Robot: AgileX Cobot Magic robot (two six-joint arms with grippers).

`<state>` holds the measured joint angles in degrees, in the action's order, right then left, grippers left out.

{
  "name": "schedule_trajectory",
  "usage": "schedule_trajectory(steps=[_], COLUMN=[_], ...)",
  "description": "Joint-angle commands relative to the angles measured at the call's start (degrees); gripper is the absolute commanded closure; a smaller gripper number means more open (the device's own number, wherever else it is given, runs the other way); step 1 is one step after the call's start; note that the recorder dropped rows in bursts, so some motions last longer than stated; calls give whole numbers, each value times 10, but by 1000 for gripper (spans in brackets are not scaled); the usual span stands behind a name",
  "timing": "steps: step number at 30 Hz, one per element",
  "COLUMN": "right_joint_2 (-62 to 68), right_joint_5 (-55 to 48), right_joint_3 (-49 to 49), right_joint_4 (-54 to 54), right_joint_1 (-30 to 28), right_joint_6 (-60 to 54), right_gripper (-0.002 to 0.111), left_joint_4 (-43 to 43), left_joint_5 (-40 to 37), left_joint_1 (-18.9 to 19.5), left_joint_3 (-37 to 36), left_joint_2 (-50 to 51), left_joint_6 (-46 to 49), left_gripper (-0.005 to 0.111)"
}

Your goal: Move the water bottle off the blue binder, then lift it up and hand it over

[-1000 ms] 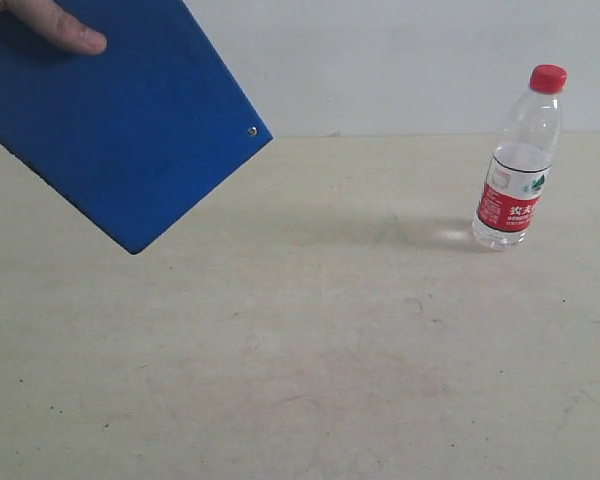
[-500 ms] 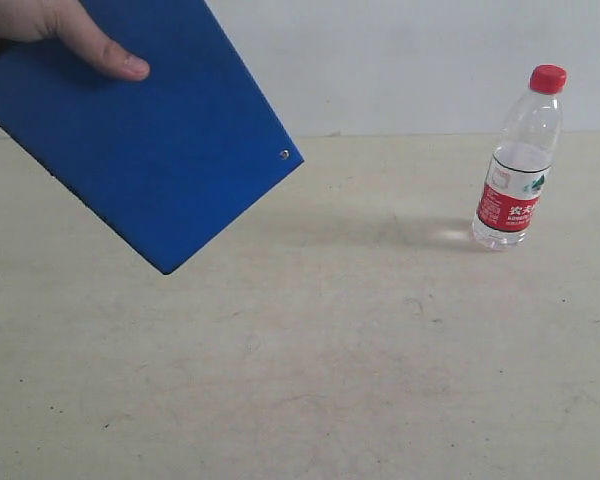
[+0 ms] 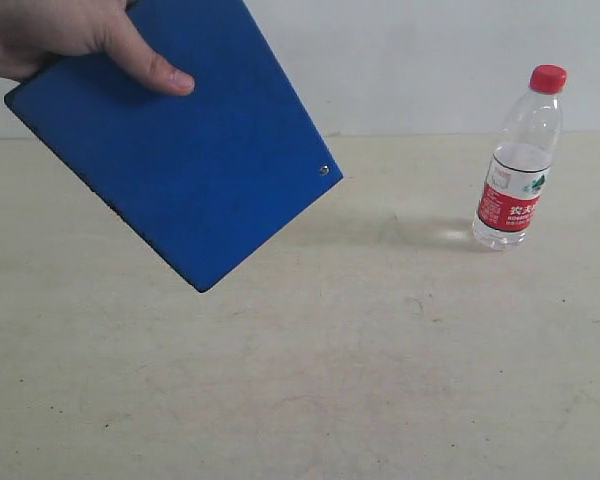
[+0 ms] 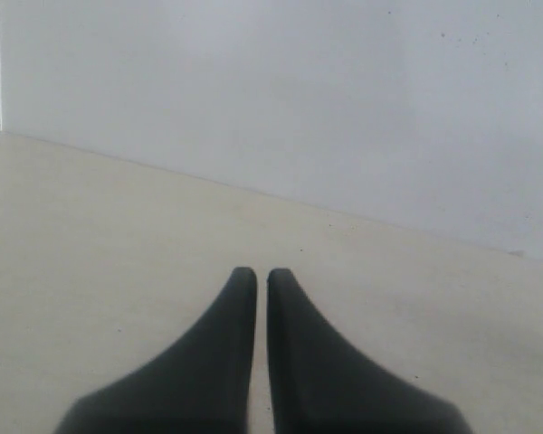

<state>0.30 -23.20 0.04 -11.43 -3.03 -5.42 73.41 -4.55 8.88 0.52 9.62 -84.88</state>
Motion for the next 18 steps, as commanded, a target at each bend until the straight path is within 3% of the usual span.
schedule_trajectory(steps=[1, 18], right_joint_2=[-3, -3], right_joint_5=[-1, 3], right_joint_3=[0, 0], right_joint_4=[-7, -14], right_joint_1=[-4, -4], right_joint_6=[-11, -11], right_gripper=[108, 108], left_joint_4=[1, 1], left_joint_5=[0, 2], left_joint_1=[1, 1], left_joint_3=[3, 3], left_joint_2=[-2, -2], left_joint_6=[-4, -4], left_gripper=[102, 102])
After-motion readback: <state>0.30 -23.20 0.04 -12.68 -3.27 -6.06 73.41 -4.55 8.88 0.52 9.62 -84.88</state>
